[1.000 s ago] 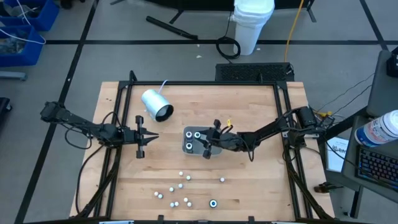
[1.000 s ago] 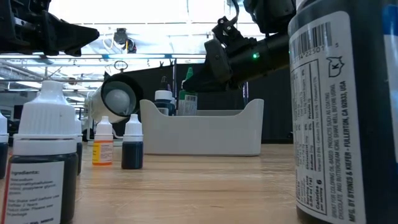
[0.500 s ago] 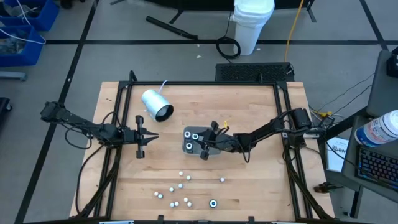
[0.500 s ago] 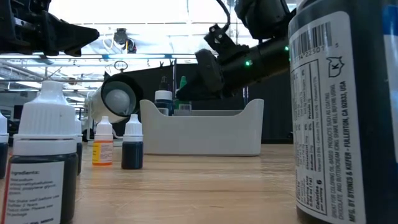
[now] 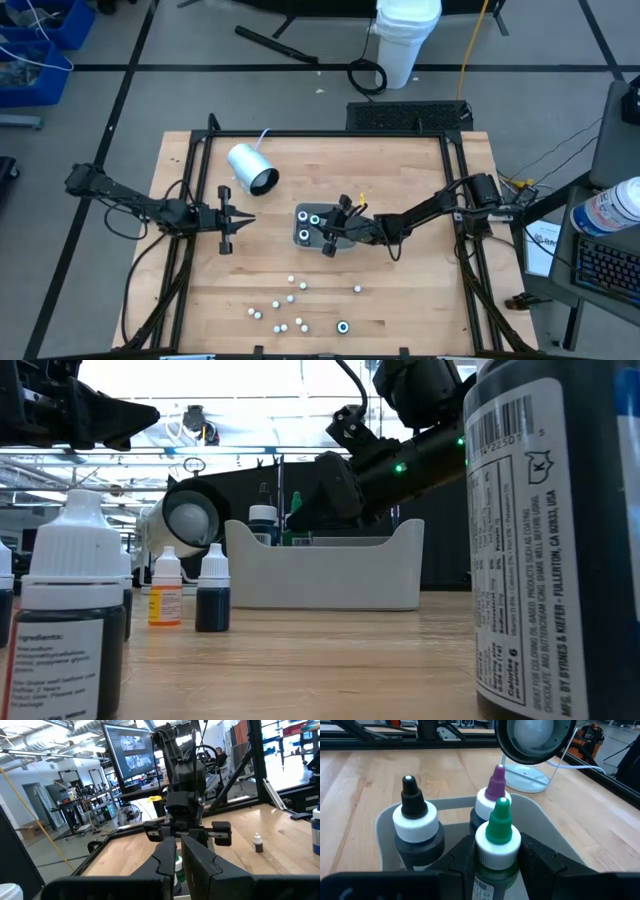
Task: Pick & Place food coloring
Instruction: Put the big green food coloring bottle into the gray bin
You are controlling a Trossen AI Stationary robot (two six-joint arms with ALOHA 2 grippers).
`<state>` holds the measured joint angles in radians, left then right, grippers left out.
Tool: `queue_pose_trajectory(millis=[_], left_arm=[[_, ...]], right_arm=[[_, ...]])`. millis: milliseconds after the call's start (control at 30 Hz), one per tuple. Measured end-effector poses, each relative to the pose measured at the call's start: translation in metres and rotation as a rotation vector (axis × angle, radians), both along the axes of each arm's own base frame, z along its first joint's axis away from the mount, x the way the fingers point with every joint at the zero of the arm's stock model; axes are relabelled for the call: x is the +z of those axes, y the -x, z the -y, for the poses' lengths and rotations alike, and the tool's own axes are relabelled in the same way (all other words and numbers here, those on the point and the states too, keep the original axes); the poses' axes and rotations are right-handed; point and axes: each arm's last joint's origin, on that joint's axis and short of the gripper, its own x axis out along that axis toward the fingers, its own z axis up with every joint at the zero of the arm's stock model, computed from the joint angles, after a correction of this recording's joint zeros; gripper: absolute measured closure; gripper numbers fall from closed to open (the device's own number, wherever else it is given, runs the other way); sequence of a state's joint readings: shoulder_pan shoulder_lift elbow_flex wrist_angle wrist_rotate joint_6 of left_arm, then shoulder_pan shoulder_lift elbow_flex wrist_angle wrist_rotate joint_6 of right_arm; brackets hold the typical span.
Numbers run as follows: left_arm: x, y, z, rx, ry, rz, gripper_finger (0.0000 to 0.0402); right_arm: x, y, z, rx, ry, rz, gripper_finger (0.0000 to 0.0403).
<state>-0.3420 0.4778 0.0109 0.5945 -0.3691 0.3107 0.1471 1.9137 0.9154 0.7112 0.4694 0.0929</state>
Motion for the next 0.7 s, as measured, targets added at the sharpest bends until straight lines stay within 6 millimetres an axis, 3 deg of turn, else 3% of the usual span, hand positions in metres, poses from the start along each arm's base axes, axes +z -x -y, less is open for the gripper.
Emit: queue_pose_trajectory(millis=[700], left_arm=[[0.0, 0.0, 0.0, -0.001, 0.006, 0.0, 0.0364]], right_arm=[[-0.015, -0.005, 0.003, -0.015, -0.003, 0.024, 0.0286]])
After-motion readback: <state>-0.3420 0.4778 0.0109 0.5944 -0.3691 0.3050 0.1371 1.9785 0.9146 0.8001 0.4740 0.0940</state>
